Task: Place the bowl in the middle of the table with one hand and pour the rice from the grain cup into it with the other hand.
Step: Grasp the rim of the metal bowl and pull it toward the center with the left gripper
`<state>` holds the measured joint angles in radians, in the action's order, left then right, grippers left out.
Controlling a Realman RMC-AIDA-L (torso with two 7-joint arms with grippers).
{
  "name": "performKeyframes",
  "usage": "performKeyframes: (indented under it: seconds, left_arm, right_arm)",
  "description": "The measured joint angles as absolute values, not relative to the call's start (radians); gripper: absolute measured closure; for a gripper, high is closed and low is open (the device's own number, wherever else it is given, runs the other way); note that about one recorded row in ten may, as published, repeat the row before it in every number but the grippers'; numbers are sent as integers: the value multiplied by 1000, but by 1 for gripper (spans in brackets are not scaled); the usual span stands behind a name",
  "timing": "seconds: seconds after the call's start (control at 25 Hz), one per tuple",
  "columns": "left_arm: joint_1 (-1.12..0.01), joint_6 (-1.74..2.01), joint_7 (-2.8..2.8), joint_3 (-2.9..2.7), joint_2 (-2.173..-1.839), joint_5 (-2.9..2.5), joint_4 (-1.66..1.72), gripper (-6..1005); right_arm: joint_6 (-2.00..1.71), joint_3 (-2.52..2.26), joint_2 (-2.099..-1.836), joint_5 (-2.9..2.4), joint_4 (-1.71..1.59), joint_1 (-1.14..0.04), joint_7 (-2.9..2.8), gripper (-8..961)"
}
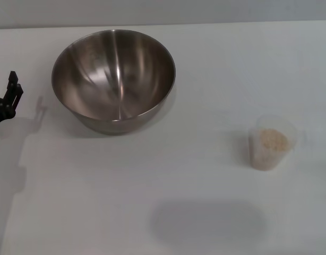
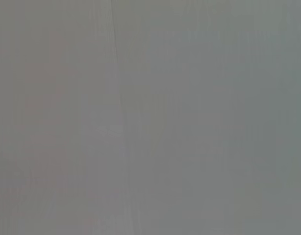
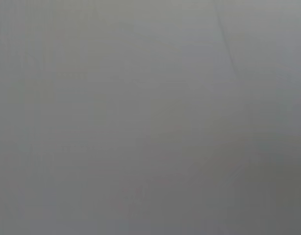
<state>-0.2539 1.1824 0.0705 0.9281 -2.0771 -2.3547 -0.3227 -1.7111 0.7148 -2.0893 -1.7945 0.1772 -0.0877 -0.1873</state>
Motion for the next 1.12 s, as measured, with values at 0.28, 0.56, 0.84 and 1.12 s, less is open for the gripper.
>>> performKeyframes:
  seconds: [0.28,0.56,0.84,1.12]
  left_arm:
    - [-253,1188,71,928,-2077,-2355,-323,216]
    - [-247,1217,71,928,-2071,-2355,-353,217]
    - [-257,1251,78,930,-2042,-2374,-425,217]
    - [-223,735,79,1077,-1909,-2516,-886,217]
  right_arm:
    - [-1702,715,-2090,-1797,175,-86,-187,166]
    - [-1704,715,-2091,-1798,177,-84,-187,166]
    - [-1709,714,-2092,-1799,177,-81,-187,166]
    - [-1710,711,-2090,-1801,178,-81,-187,166]
